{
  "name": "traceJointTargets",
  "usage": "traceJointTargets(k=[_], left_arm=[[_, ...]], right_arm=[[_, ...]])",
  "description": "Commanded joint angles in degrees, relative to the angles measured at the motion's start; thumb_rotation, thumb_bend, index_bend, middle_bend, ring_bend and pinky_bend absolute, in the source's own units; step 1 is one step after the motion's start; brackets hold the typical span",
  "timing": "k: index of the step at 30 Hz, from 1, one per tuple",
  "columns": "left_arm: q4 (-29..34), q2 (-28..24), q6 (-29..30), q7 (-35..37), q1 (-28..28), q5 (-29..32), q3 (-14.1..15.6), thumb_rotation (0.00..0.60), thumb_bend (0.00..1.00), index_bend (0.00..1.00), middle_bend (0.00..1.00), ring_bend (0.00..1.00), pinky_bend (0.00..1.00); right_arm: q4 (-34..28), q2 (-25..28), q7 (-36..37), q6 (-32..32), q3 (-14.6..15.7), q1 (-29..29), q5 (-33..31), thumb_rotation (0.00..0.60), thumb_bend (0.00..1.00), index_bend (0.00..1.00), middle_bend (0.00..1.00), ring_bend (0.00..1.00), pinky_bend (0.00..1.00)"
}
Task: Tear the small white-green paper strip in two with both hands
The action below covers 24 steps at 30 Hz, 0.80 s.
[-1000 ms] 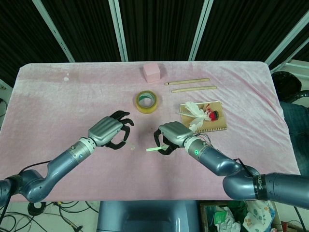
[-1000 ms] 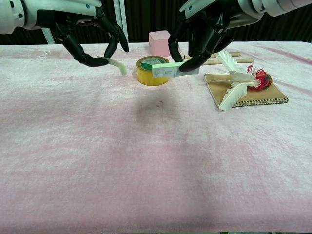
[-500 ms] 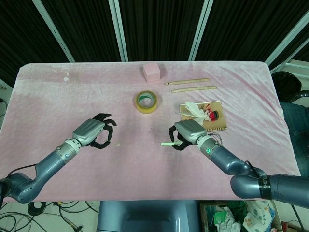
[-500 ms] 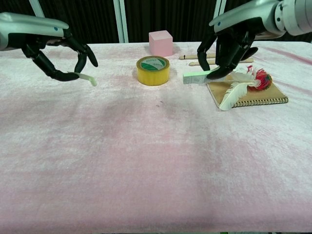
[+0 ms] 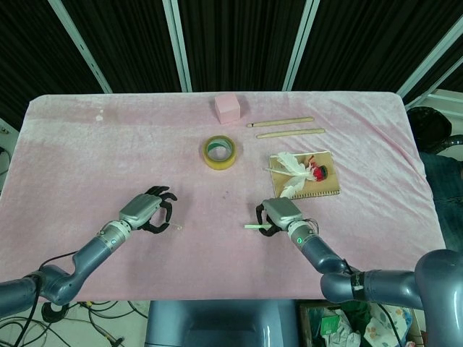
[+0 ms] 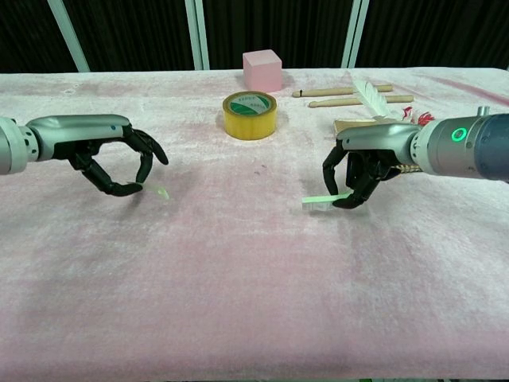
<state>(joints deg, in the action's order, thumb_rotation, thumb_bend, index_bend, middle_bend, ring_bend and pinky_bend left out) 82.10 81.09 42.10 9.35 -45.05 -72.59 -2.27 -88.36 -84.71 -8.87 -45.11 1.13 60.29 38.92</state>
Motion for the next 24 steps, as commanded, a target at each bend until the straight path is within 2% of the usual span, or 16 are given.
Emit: traceJointTargets(k=[1,5,8,10,13,18,21,24], left_arm=[[-1.3,1.0,-1.3,-1.2,-0.2,0.2,0.6,0.600,0.57,0.61,0.17,0.00,0.00],[-1.6,1.5,-2.8,-1.8,-0.4,1.0,0.7,0.600,0.52,0.57,0.15,0.00,0.00],[-1.9,1.7,-3.3,-2.6,-0.6,1.6,0.5,0.600,0.39,0.42,0.11,0.00,0.00],[-1.9,1.6,-3.5,-3.6,-0.7,2.3,0.3,0.600,0.33,0.29,0.09,0.00,0.00],[-1.5,1.0,-4.0,-5.2,-1.1,3.3,0.2,0.600,0.29,0.16,0.06,0.00,0.00],[0.5,-0.2,-3.0,-6.8,-0.9,4.5,-0.6,0.600,0.16,0.05,0.04,0.00,0.00],[1.6,-1.5,-3.2,-8.0,-1.2,5.3,-0.8,0.600,0.10,0.01,0.03,0.00,0.00],[3.5,-3.3,-3.1,-8.4,-1.2,6.3,-1.5,0.600,0.10,0.01,0.03,0.00,0.00]], right_arm=[[0.6,-0.9,-0.1,0.7,-0.5,-0.7,-1.0,0.600,0.55,0.77,0.97,0.99,0.94],[1.7,-1.4,0.2,2.1,-1.0,-1.4,-1.5,0.600,0.52,0.74,0.97,0.99,0.93],[2.1,-1.4,-0.3,2.9,-1.2,-1.6,-1.6,0.600,0.42,0.65,0.96,0.98,0.93],[1.8,-0.7,-1.3,3.9,-1.1,-1.3,-1.8,0.600,0.34,0.54,0.96,0.97,0.91],[0.9,0.6,-2.9,6.3,-0.5,-0.3,-3.2,0.600,0.25,0.32,0.95,0.95,0.88],[-0.2,2.1,-3.7,9.4,-0.5,1.3,-6.3,0.600,0.15,0.12,0.94,0.94,0.87],[-0.8,2.7,-3.4,9.0,-0.8,1.2,-7.0,0.600,0.11,0.09,0.94,0.94,0.86],[-1.8,4.4,-2.7,8.8,-1.2,0.9,-7.4,0.600,0.11,0.08,0.92,0.94,0.85]])
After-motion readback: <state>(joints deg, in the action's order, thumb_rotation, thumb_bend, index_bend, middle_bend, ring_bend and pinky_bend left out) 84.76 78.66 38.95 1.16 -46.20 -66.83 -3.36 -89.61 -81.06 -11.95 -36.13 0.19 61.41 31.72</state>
